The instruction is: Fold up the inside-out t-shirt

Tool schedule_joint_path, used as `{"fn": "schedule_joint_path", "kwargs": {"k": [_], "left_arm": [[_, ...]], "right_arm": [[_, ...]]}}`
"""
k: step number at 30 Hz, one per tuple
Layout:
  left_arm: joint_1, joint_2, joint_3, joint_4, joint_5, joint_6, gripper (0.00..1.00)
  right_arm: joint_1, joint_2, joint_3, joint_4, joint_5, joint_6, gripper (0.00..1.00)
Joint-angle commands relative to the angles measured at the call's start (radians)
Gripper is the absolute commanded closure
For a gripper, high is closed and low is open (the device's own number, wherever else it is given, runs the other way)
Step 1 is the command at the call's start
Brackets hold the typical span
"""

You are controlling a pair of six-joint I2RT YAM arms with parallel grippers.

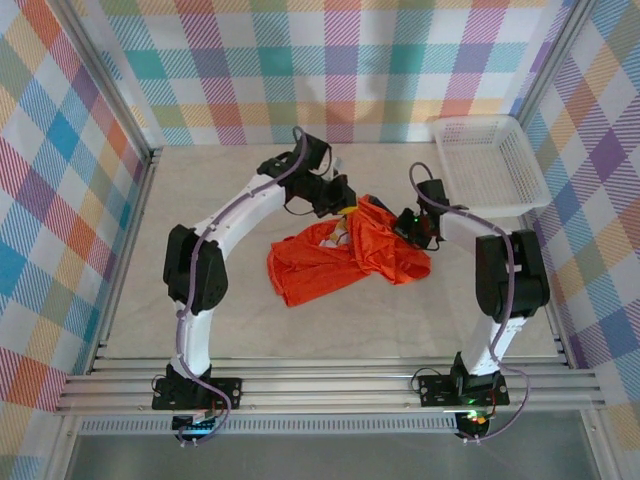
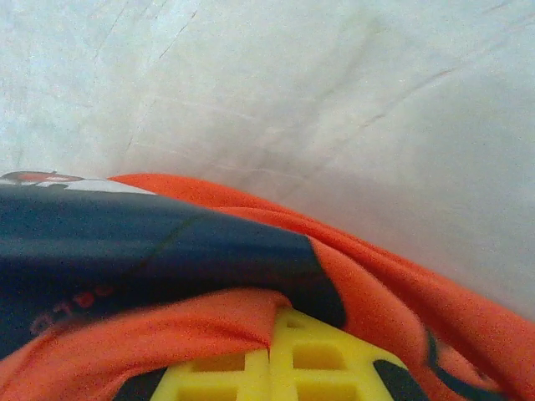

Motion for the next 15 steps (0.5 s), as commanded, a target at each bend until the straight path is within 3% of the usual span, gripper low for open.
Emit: {"fn": "schedule_joint_path", "kwargs": {"k": [1, 2, 3, 5, 7, 15], "left_arm": [[0.041, -0.073, 0.012, 0.017, 0.045, 0.005, 0.73], [0.041, -0.069, 0.004, 0.021, 0.054, 0.008, 0.61], [0.041, -0.07, -0.009, 0.021, 0.056, 0.015, 0.57], [0.046, -0.096, -0.061, 0.006, 0.03, 0.048, 0.53], [0.065, -0.15, -0.15, -0.005, -0.026, 0.074, 0.53], [0.183, -0.368, -0.618, 0.009, -0.2, 0.12, 0.57]], "right_arm": [[-0.023, -0.05, -0.022, -0.072, 0.044, -0.027, 0.99], [-0.021, -0.066, -0.019, -0.08, 0.025, -0.034, 0.93], [-0.021, -0.08, -0.016, -0.088, 0.012, -0.041, 0.87], [-0.018, -0.123, -0.009, -0.118, -0.008, -0.056, 0.68], [-0.01, -0.171, -0.005, -0.144, -0.007, -0.07, 0.62], [0.122, -0.251, 0.035, -0.168, 0.032, -0.132, 0.64]]}}
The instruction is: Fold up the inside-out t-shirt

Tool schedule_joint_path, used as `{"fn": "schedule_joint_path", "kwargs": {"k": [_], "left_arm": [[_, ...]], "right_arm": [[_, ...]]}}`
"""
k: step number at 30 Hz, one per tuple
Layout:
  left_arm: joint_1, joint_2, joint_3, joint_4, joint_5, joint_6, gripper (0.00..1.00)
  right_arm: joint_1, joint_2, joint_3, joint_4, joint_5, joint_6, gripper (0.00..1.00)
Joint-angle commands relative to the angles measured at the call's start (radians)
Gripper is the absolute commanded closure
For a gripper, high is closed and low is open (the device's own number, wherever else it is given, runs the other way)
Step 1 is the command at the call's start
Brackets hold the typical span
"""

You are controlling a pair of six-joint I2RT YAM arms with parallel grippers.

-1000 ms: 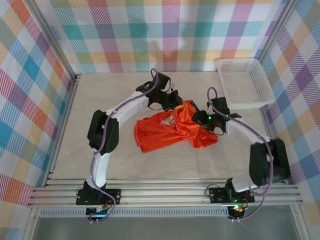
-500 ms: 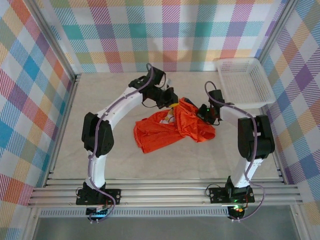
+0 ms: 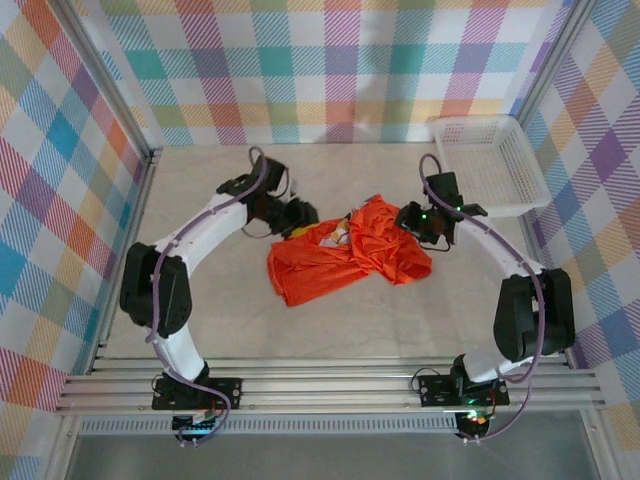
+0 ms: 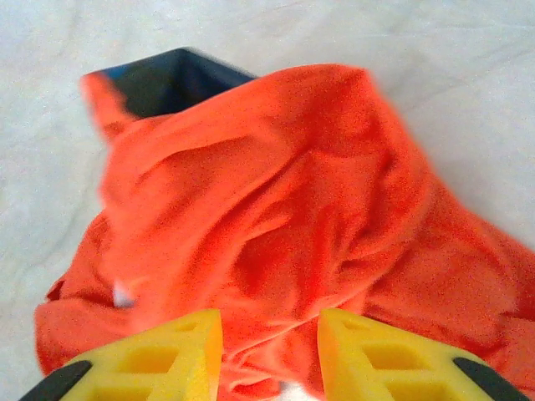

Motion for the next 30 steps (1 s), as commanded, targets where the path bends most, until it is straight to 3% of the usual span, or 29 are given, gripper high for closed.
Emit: {"fn": "schedule_joint_path", "kwargs": {"k": [1, 4, 9, 12, 13, 15, 16, 19, 20, 30], "left_arm": [[0.054, -0.086, -0.149, -0.01, -0.095, 0.034, 0.57], [0.074, -0.132, -0.248, 0.014, -0.128, 0.03, 0.51], [0.077, -0.101, -0.32, 0.091, -0.115, 0.008, 0.46], [0.077, -0.045, -0.321, 0.172, -0.094, -0.023, 0.46], [0.077, -0.022, -0.313, 0.193, -0.092, -0.03, 0.46], [0.077, 0.026, -0.281, 0.208, -0.103, -0.034, 0.47], [0.079, 0.05, -0.263, 0.209, -0.111, -0.031, 0.54], [0.109, 0.109, -0.229, 0.202, -0.114, -0.032, 0.96], [0.127, 0.115, -0.223, 0.191, -0.113, -0.034, 1.0], [0.331, -0.052, -0.196, 0.083, -0.156, -0.004, 1.0]], "right_arm": [[0.072, 0.016, 0.033, -0.019, 0.014, -0.05, 0.61], [0.12, 0.07, 0.06, -0.019, 0.032, -0.048, 0.47], [0.145, 0.148, 0.093, 0.008, 0.069, -0.021, 0.47], [0.143, 0.19, 0.153, -0.003, 0.139, -0.025, 0.6], [0.143, 0.202, 0.189, -0.025, 0.156, -0.038, 0.69], [0.139, 0.212, 0.254, -0.074, 0.173, -0.066, 0.94], [0.136, 0.208, 0.29, -0.106, 0.176, -0.086, 1.0], [0.122, 0.16, 0.357, -0.205, 0.175, -0.15, 1.0], [0.112, 0.137, 0.381, -0.248, 0.162, -0.173, 1.0], [-0.11, -0.056, 0.597, -0.576, -0.039, -0.32, 1.0]]}}
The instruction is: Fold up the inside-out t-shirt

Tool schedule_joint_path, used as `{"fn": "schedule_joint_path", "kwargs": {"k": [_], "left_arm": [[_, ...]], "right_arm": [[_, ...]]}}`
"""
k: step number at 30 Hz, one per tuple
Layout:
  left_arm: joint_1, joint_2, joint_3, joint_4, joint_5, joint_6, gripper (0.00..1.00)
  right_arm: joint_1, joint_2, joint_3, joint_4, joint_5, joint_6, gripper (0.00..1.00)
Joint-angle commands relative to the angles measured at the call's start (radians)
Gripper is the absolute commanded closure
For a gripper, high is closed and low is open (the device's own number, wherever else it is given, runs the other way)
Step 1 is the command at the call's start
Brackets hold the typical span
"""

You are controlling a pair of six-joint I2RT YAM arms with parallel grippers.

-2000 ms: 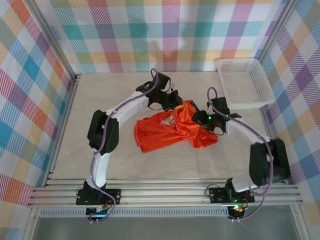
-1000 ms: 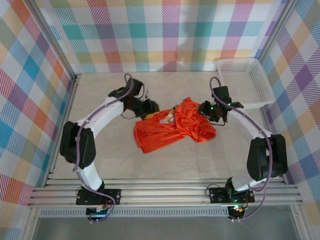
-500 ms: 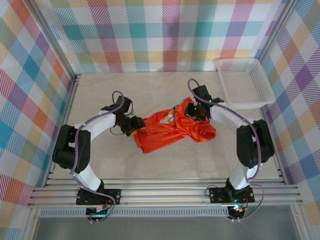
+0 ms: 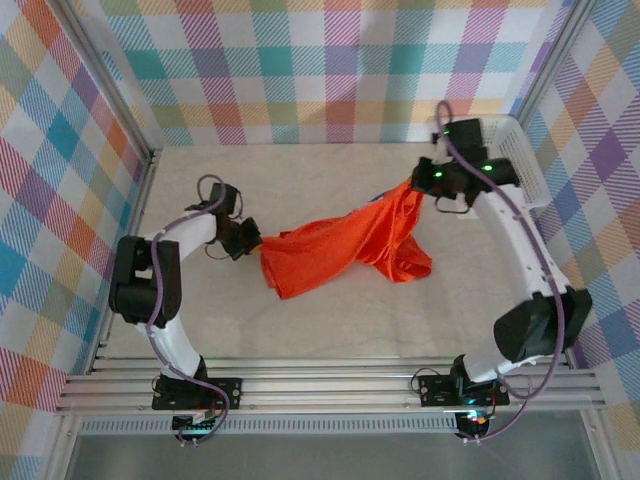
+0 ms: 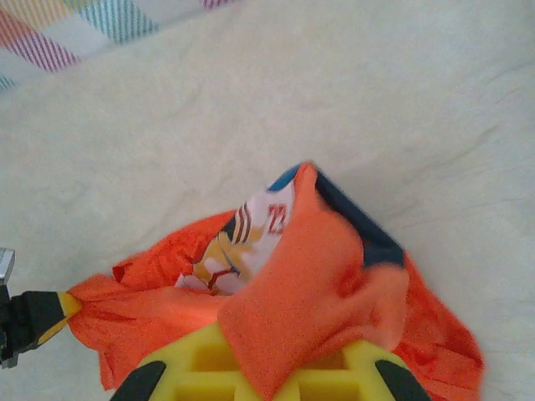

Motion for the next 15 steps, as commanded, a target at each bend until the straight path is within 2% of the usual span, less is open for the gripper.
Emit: {"fn": "schedule_joint_path", "kwargs": {"k": [1, 4, 7, 9, 12, 13, 15], "left_arm": [[0.062, -0.099, 0.047, -0.079, -0.037, 0.03, 1.0], [0.104, -0.147, 0.047, -0.103, -0.056, 0.041, 1.0], [0.107, -0.172, 0.029, -0.095, -0.055, 0.045, 1.0], [0.108, -0.17, 0.006, -0.074, -0.038, 0.037, 1.0], [0.106, -0.149, -0.019, -0.052, -0.021, 0.028, 1.0], [0.105, -0.144, -0.023, -0.048, -0.015, 0.028, 1.0], [0.104, -0.143, -0.032, -0.039, -0.009, 0.025, 1.0]], "right_arm": [[-0.066, -0.037, 0.069, -0.167, -0.062, -0.076, 1.0], [-0.098, -0.028, 0.097, -0.213, -0.08, -0.09, 0.99], [-0.098, 0.026, 0.063, -0.205, -0.153, -0.084, 0.94], [-0.098, 0.083, 0.013, -0.167, -0.149, -0.077, 0.84], [-0.098, 0.19, -0.011, -0.131, 0.026, -0.067, 0.81], [-0.098, 0.217, -0.011, -0.121, 0.094, -0.062, 0.73], [-0.096, 0.247, -0.009, -0.106, 0.178, -0.054, 0.68]]}}
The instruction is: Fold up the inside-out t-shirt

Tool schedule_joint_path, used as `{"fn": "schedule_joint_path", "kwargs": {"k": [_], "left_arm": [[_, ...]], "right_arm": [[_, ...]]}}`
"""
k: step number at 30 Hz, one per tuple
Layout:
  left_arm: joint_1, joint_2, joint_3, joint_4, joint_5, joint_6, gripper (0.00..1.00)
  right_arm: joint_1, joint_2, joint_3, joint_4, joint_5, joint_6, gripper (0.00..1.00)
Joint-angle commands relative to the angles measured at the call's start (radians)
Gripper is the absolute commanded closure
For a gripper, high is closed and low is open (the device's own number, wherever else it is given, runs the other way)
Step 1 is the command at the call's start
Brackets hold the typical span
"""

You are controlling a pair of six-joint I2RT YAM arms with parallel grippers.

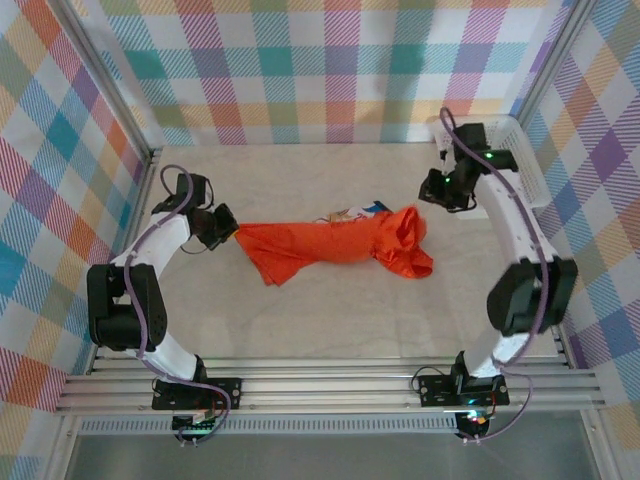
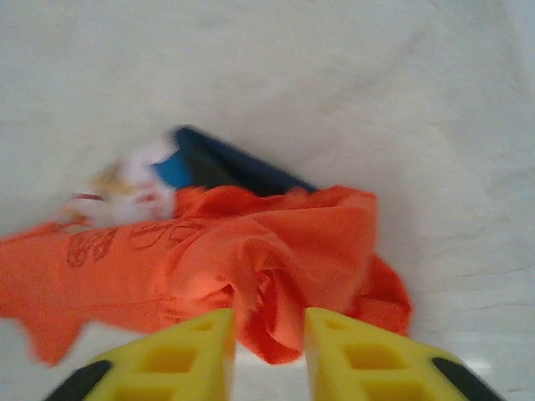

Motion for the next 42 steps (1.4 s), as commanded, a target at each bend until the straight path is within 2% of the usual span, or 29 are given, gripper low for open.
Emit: {"fn": "schedule_joint_path", "kwargs": {"k": [1, 4, 7, 10, 14, 18, 22, 25, 31, 42], "left_arm": [[-0.004, 0.012, -0.023, 0.006, 0.018, 0.002, 1.0], [-0.018, 0.015, -0.018, 0.01, 0.02, 0.0, 1.0], [-0.034, 0.025, -0.015, 0.021, 0.028, -0.007, 1.0], [-0.053, 0.036, -0.009, 0.022, 0.031, -0.008, 1.0], [-0.069, 0.045, -0.006, 0.022, 0.031, -0.004, 1.0], [-0.076, 0.049, -0.009, 0.027, 0.031, -0.006, 1.0], [-0.079, 0.049, -0.013, 0.026, 0.032, -0.004, 1.0], [-0.079, 0.043, -0.015, 0.022, 0.029, -0.001, 1.0], [-0.079, 0.046, -0.006, 0.01, 0.023, 0.009, 1.0], [-0.078, 0.052, 0.005, -0.002, 0.021, 0.017, 1.0]], "right_arm": [[0.001, 0.027, -0.005, 0.019, 0.148, 0.012, 0.67], [0.058, -0.002, -0.038, 0.053, 0.113, 0.016, 0.69], [0.118, -0.021, -0.105, 0.093, 0.041, 0.03, 0.78], [0.168, -0.035, -0.2, 0.134, 0.023, 0.04, 0.83], [0.193, -0.033, -0.327, 0.219, -0.03, 0.044, 0.86], [0.194, -0.002, -0.379, 0.282, -0.065, 0.052, 0.86], [0.191, 0.081, -0.366, 0.3, -0.007, 0.046, 0.9], [0.183, 0.133, -0.329, 0.279, 0.09, 0.042, 1.0], [0.159, 0.112, -0.316, 0.257, 0.222, 0.028, 1.0], [0.095, 0.101, -0.335, 0.241, 0.271, 0.003, 1.0]]}}
